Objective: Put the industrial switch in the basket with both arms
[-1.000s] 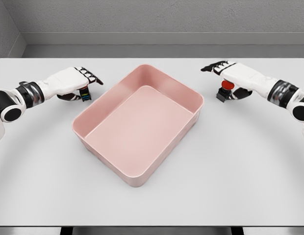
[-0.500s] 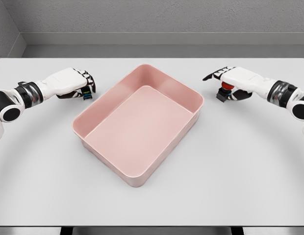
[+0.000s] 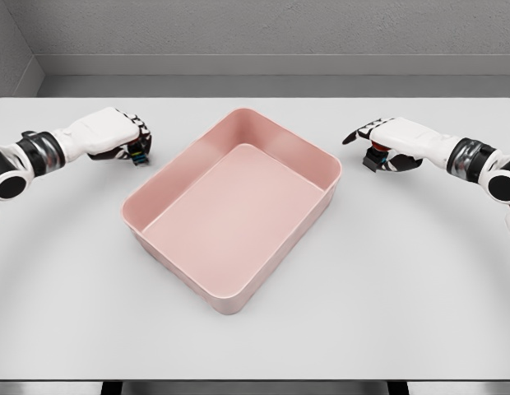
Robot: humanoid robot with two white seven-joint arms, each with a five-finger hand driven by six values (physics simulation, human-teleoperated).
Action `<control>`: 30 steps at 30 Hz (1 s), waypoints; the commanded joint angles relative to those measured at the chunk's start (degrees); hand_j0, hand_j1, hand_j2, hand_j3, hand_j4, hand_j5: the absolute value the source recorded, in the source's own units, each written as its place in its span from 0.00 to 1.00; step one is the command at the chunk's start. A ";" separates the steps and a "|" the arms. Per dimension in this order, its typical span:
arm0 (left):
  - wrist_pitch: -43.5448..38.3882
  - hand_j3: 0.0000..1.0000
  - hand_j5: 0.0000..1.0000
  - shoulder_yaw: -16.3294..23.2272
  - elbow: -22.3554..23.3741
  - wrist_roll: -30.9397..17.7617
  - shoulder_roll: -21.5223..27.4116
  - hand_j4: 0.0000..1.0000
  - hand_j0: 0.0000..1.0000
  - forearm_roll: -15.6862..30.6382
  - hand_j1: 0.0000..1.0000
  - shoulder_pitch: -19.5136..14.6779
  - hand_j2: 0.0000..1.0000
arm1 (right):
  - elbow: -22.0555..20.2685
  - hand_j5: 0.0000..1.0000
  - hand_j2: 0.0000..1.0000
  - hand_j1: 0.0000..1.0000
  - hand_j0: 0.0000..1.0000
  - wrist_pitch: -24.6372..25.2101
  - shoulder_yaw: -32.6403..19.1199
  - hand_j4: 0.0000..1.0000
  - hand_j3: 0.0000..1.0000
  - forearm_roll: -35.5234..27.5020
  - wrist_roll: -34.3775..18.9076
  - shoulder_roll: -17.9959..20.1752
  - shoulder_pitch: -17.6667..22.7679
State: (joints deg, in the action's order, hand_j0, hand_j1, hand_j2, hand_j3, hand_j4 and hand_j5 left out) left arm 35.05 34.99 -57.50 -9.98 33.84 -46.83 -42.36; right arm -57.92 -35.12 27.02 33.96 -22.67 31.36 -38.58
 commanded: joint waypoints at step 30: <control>-0.05 0.34 0.34 -4.76 -15.80 0.57 8.61 0.34 0.34 4.38 0.34 3.08 0.34 | 2.46 0.53 0.53 0.53 0.53 0.12 -0.66 0.53 0.53 -0.56 -1.33 0.55 -1.32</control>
State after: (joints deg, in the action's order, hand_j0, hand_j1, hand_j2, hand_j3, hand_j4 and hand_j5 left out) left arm 35.07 30.43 -70.70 -9.52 41.21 -43.40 -39.11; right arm -55.45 -35.07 26.41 33.71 -23.95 31.80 -39.90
